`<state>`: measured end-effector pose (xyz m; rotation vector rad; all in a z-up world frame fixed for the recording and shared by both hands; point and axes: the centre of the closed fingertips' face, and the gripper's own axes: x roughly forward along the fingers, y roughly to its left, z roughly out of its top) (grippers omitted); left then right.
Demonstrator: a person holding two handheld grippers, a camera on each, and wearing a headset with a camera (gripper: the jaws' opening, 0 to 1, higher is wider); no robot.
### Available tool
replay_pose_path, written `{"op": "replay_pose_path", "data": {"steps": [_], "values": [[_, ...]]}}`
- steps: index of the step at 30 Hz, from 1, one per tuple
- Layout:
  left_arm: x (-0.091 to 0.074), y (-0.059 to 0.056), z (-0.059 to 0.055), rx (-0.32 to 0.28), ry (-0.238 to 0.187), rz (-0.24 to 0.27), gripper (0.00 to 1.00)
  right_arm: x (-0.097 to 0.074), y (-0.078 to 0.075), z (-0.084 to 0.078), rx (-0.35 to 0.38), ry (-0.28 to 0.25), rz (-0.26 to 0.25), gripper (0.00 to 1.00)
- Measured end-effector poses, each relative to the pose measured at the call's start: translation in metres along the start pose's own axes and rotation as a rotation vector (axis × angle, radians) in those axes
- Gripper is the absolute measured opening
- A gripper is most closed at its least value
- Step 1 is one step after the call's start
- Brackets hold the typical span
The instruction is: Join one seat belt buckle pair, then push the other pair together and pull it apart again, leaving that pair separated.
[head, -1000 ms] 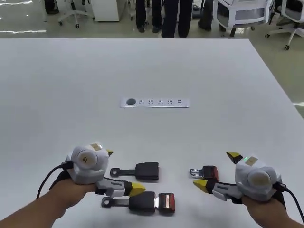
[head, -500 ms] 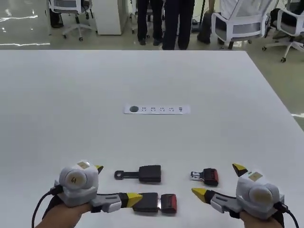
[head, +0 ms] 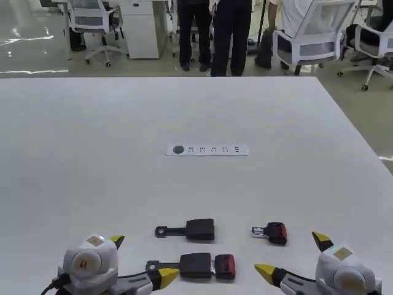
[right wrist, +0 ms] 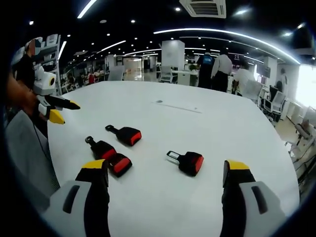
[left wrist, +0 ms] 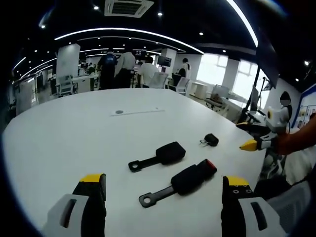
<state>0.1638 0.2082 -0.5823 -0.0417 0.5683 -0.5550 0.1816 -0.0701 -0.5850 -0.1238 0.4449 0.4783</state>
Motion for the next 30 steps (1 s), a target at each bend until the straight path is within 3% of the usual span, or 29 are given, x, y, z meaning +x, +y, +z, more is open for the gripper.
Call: {"op": "replay_pose_path", "data": {"steps": [4,8,14,30], "values": [[-0.008,0.001,-0.006,-0.007,-0.004,0.006,1.00,-0.007,0.003,-0.005,0.003,-0.004,-0.009,0.97],[-0.016,-0.007,-0.007,0.000,-0.012,0.005,1.00,-0.013,0.007,-0.006,0.003,-0.005,-0.013,0.98],[-0.025,0.001,-0.007,-0.007,-0.036,0.014,1.00,-0.019,0.011,-0.009,0.005,-0.010,-0.015,0.98],[-0.038,-0.002,-0.006,0.009,-0.064,0.016,1.00,-0.031,0.012,-0.007,0.008,-0.037,-0.025,0.99]]}}
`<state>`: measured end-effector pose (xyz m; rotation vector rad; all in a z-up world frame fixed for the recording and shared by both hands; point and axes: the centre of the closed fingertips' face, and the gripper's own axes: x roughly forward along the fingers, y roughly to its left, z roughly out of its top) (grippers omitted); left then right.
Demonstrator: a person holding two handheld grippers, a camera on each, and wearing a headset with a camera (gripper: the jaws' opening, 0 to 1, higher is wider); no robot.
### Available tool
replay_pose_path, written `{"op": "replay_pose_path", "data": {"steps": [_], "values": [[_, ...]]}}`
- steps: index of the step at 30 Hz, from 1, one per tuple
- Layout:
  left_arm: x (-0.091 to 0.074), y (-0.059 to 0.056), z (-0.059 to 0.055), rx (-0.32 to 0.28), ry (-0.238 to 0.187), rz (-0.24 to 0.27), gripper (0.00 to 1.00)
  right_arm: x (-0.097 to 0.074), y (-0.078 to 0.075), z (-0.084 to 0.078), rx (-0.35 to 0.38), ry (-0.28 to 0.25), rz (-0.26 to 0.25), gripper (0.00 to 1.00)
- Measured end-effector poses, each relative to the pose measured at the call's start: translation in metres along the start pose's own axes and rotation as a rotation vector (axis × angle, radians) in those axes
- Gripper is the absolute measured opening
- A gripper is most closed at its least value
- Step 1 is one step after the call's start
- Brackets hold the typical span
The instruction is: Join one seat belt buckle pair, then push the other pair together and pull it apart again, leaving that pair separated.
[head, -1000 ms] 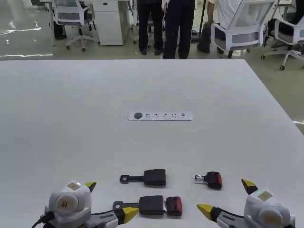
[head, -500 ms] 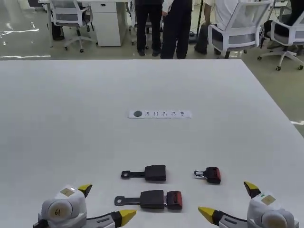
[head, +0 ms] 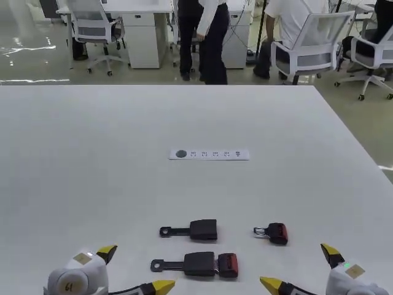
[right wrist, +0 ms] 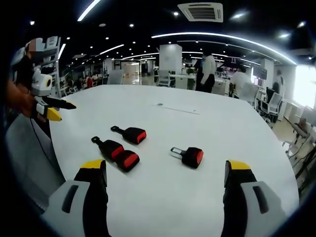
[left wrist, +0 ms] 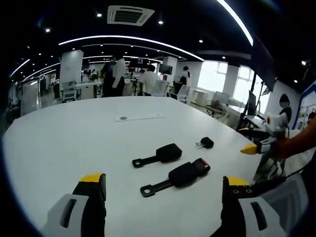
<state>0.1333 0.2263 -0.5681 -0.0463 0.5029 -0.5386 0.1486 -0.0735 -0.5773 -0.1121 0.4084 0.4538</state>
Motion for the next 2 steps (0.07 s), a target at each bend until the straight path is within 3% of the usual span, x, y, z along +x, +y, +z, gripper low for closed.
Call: {"op": "replay_pose_path", "data": {"steps": [2], "values": [[-0.0029,-0.0031,0.0035,0.004,-0.006,0.000,1.00,-0.0015,-0.0010,0.0001,0.000,0.000,-0.005,0.99]]}}
